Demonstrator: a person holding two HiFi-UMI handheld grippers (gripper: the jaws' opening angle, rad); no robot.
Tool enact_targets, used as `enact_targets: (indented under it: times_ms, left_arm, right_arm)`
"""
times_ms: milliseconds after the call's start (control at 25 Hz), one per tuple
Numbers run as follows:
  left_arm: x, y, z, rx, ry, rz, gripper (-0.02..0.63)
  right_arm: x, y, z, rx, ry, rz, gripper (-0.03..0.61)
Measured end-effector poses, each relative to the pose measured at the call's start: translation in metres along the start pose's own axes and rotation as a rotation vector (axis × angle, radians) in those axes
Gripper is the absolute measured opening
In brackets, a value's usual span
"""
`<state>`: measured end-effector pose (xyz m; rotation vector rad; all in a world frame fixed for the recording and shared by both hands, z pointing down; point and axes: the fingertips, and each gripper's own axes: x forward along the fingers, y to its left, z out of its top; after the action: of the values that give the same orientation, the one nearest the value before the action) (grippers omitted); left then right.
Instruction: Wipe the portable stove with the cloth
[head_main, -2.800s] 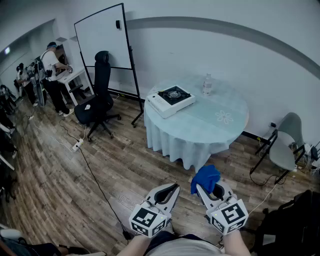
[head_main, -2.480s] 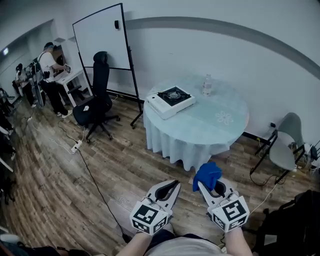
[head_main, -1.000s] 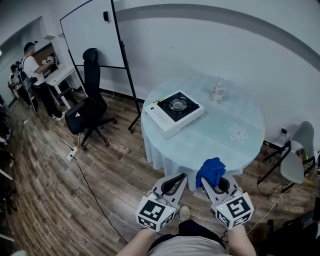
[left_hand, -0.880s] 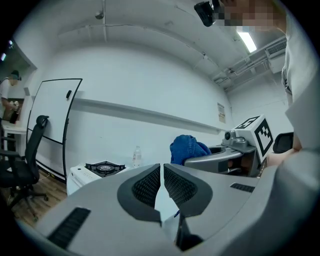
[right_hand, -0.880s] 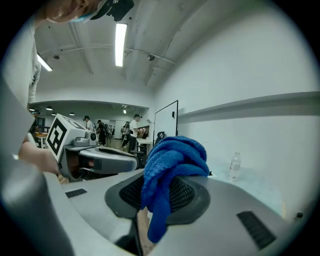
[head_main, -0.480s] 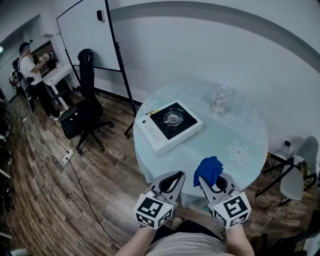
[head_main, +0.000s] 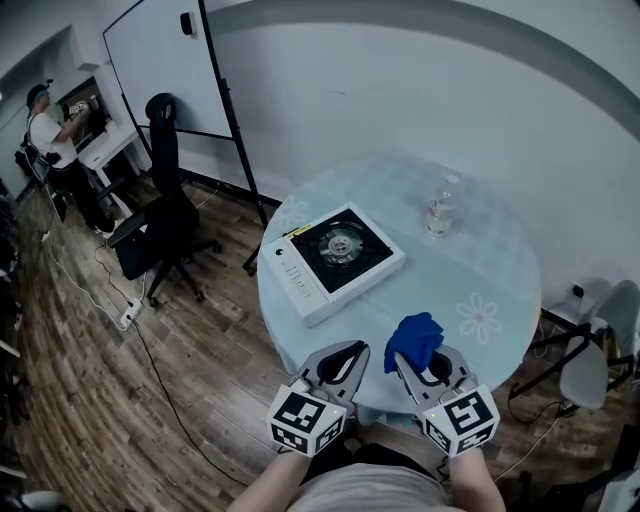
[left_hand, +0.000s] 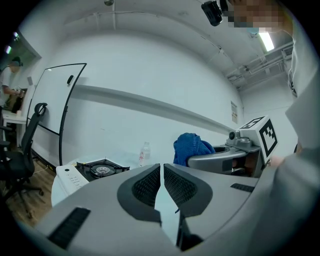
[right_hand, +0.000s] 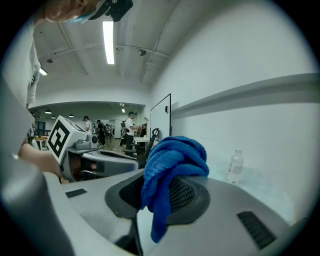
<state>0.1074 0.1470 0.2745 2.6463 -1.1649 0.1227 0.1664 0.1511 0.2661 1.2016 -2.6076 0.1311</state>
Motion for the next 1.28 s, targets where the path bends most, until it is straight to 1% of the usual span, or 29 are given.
enact_targets:
  times_ms: [120,240,520,800,920,1120,1280]
  left_arm:
    - [0.015,0.014,0.002,-0.001,0.008,-0.011,0.038]
    - [0.03,0.028,0.005,0.014,0.017,-0.042,0.038]
    - [0.063,0.08,0.013,-0.001,0.053,-0.069,0.038]
    - [0.102,0.125,0.024,-0.006,0.087,-0.105,0.038]
    - [0.117,0.143,0.029,-0.023,0.095,-0.117,0.038]
    - [0.14,0.169,0.032,-0.075,0.112,-0.152,0.038]
    - [0.159,0.189,0.031,-0.082,0.134,-0.163,0.038]
  right_arm:
    - [0.015,-0.014,0.004,0.026,-0.011,-0.002,0.101]
    - [0.035,-0.028,0.004,0.04,-0.009,-0.014,0.101]
    - [0.089,-0.058,0.005,0.065,0.041,-0.031,0.101]
    - [0.138,-0.091,0.015,0.06,0.098,-0.039,0.1]
    - [0.158,-0.103,0.019,0.055,0.122,-0.042,0.101]
    - [0.187,-0.124,0.021,0.064,0.154,-0.054,0.101]
    - [0.209,-0.139,0.02,0.06,0.184,-0.052,0.101]
